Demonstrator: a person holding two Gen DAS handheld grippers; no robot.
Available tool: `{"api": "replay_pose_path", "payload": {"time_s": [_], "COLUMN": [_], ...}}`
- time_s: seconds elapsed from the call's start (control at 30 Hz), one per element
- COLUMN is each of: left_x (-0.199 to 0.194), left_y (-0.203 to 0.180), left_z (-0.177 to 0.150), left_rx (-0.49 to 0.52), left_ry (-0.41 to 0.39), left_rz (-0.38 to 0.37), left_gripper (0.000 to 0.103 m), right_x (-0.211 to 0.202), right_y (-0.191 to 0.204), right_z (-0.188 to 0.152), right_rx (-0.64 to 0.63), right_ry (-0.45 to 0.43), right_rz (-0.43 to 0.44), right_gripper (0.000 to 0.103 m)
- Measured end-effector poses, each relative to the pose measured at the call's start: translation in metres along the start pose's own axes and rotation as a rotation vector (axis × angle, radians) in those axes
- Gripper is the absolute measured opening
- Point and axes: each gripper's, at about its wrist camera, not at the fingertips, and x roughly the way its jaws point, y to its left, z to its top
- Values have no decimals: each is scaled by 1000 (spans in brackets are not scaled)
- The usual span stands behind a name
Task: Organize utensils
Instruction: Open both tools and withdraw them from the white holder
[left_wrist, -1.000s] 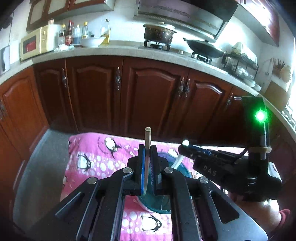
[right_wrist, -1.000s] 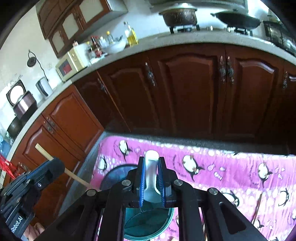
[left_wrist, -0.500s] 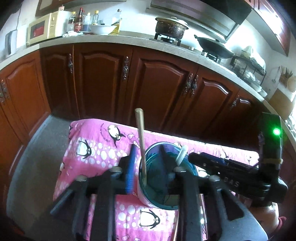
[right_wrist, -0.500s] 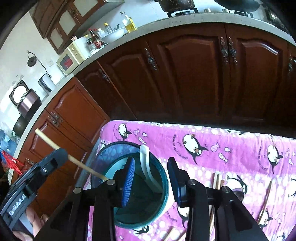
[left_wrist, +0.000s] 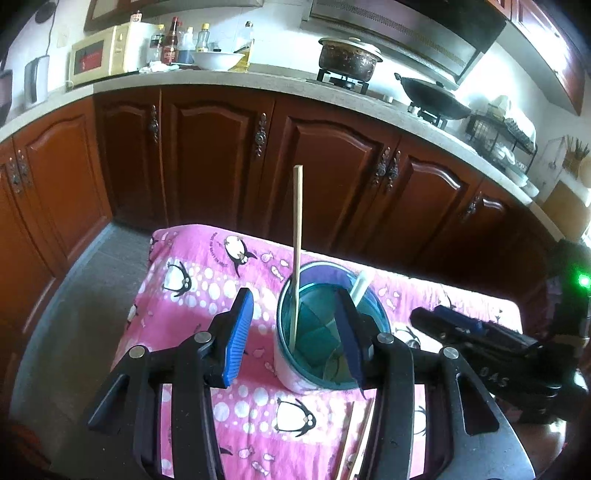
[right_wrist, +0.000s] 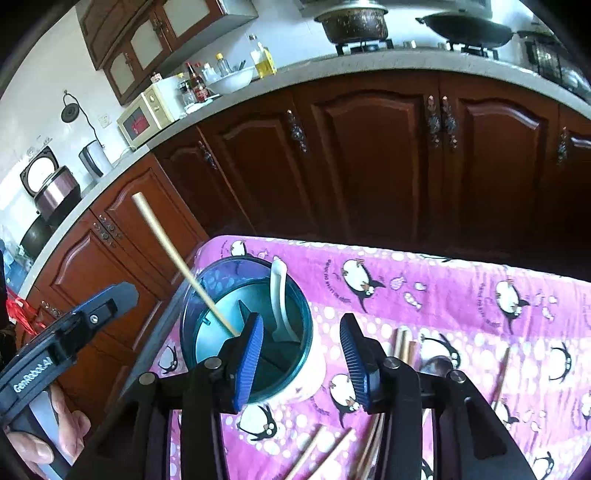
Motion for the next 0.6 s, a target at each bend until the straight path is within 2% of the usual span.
{"api": "replay_pose_path", "payload": {"time_s": [0.6], "left_x": [-25], "left_y": [-55], "left_z": [-39], "left_rx": [117], "left_ry": [-34], "left_rz": [12], "left_gripper": [50], "right_x": [-73], "right_y": [-18], "right_z": [-34], "right_rx": [-16], "right_ry": [-83], "right_rz": [-131], "right_gripper": [46]}}
